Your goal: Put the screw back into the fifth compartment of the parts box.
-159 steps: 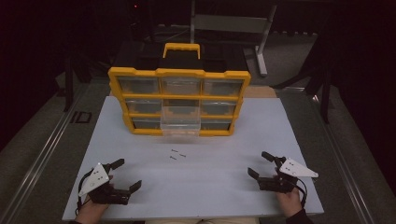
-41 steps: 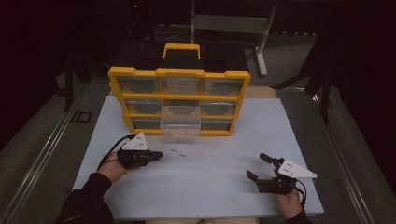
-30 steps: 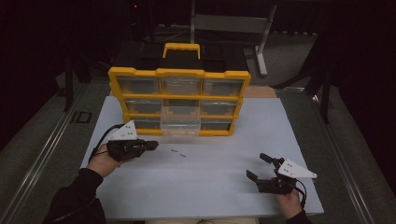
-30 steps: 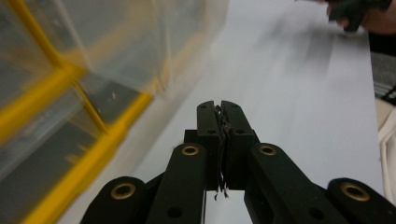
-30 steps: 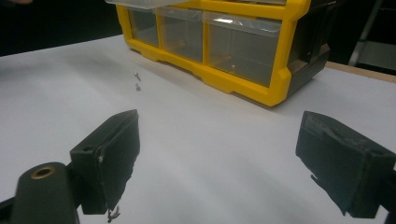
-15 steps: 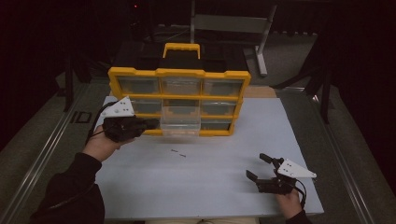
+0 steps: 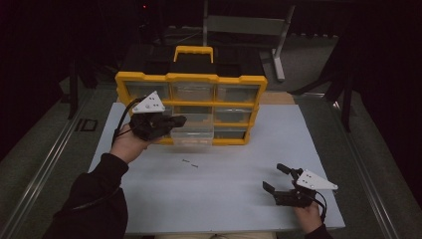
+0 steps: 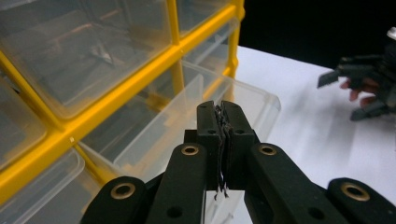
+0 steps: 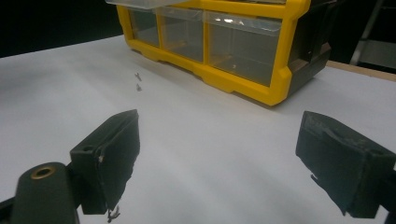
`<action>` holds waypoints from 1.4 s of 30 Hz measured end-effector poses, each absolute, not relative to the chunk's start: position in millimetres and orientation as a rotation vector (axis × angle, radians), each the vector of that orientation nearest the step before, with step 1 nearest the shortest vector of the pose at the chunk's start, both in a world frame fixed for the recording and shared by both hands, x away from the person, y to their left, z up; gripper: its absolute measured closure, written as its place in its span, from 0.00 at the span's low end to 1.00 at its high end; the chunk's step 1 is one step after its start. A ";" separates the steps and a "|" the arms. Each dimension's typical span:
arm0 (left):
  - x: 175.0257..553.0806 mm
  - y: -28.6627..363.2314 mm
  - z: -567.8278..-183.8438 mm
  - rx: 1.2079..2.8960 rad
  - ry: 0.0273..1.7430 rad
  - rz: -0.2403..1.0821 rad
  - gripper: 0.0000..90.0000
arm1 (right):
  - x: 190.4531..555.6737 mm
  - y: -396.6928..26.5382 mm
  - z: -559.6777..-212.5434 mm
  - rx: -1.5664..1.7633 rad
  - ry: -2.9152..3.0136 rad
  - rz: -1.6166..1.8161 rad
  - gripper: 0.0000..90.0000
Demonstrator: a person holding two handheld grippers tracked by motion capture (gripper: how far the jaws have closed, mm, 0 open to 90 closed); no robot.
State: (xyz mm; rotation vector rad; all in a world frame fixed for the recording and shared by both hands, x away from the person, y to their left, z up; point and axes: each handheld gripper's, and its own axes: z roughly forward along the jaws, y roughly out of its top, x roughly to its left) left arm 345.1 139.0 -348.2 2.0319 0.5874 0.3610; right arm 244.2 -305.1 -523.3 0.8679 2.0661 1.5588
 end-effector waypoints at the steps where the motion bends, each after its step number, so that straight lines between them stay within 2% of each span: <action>1: 345.1 139.0 -348.2 2.032 0.587 0.361 0.98 | 244.2 -305.1 -523.3 0.868 2.066 1.559 0.15; 20: 358.7 113.4 -359.3 2.059 0.866 0.335 0.98 | 244.1 -306.0 -522.9 0.868 2.065 1.564 0.15; 34: 362.5 107.9 -362.6 2.119 0.928 0.305 0.97 | 243.8 -306.5 -522.4 0.864 2.064 1.564 0.15; 42: 358.6 106.1 -356.4 2.089 0.887 0.306 0.71 | 243.7 -306.7 -522.1 0.868 2.062 1.565 0.15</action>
